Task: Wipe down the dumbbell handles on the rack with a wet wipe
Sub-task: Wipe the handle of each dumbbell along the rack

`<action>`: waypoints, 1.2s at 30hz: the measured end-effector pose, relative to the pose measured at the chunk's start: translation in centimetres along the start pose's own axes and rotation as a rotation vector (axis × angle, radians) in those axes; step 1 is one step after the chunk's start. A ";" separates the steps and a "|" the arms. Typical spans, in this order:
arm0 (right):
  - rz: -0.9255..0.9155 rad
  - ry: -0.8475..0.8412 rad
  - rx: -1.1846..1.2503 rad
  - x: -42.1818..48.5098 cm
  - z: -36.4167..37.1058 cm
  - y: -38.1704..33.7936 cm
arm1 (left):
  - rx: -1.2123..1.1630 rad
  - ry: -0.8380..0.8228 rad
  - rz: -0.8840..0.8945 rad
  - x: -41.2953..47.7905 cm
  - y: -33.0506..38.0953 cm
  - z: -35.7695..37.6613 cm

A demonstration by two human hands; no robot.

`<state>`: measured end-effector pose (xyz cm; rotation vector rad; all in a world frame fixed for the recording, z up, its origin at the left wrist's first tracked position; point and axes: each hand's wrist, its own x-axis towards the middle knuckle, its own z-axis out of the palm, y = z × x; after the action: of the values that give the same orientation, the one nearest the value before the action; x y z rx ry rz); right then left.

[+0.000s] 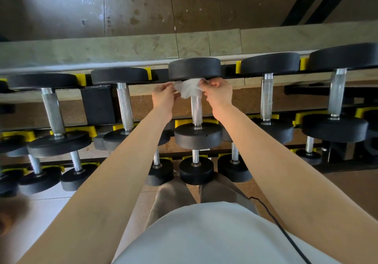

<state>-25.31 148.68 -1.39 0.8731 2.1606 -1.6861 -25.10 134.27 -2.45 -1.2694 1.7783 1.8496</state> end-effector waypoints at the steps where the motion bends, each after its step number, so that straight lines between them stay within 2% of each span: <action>1: 0.033 0.028 0.021 0.1 -0.1 0.1 | -0.066 -0.074 -0.004 -0.5 0.2 -0.2; 3: 0.140 0.061 0.104 0.2 -0.5 0.5 | -0.094 -0.204 0.035 -1.2 0.0 -0.5; 5: 0.208 0.061 0.177 0.1 -1.0 0.8 | 0.025 -0.265 0.092 -1.7 -0.8 -0.4; 8: 0.227 0.033 0.224 -0.2 -1.4 0.8 | 0.180 -0.246 0.197 -2.0 -1.3 0.5; 12: 0.224 -0.078 0.358 -0.7 -1.2 0.3 | 0.162 -0.225 0.260 -2.5 -0.9 0.4; 15: 0.207 -0.072 0.320 -1.1 -0.8 0.0 | 0.110 -0.217 0.257 -3.0 -1.3 0.0; 18: 0.208 -0.053 0.291 -1.0 -0.3 -0.1 | 0.251 -0.120 0.325 -2.7 -1.9 0.0; 22: 0.178 -0.027 0.243 -0.5 -0.7 -0.3 | 0.219 -0.006 0.294 -1.8 -1.4 0.2; 28: 0.278 0.173 0.272 0.7 -1.4 -0.2 | 0.160 -0.054 0.243 -1.4 -0.4 1.9; 30: 0.230 0.134 0.198 0.6 -0.7 -0.1 | 0.148 -0.002 0.227 -1.2 -0.7 1.7; 33: 0.093 -0.018 0.126 0.1 0.0 -0.1 | 0.183 0.136 0.160 -0.8 -0.9 1.1; 36: 0.054 -0.019 0.070 0.4 -0.9 0.2 | 0.199 0.050 0.143 -0.9 -0.8 1.0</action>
<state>-25.39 149.69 -1.48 0.9222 2.0582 -1.7457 -24.37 135.64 -2.42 -1.1510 2.0696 1.6731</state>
